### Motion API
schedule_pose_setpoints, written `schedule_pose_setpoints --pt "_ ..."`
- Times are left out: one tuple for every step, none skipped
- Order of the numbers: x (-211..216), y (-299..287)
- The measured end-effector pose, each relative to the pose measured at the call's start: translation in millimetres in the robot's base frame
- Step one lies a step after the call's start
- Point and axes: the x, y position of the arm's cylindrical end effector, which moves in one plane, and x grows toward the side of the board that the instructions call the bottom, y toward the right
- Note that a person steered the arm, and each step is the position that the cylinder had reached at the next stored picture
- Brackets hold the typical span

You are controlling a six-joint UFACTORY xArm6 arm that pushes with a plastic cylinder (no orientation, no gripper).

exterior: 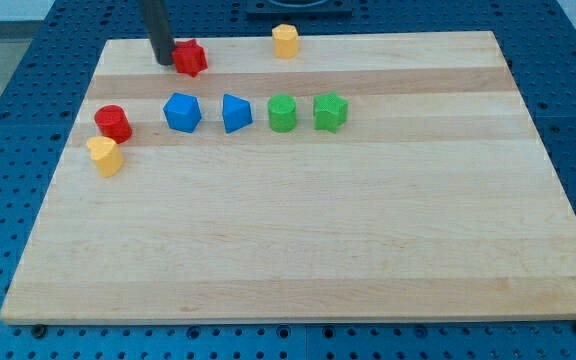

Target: Move the red star parallel to the left of the yellow hexagon

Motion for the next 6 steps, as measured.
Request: schedule_pose_setpoints --pt "-1 18" --pt "1 20" --pt "26 14" --pt "41 17" --pt "40 32" --pt "26 56"
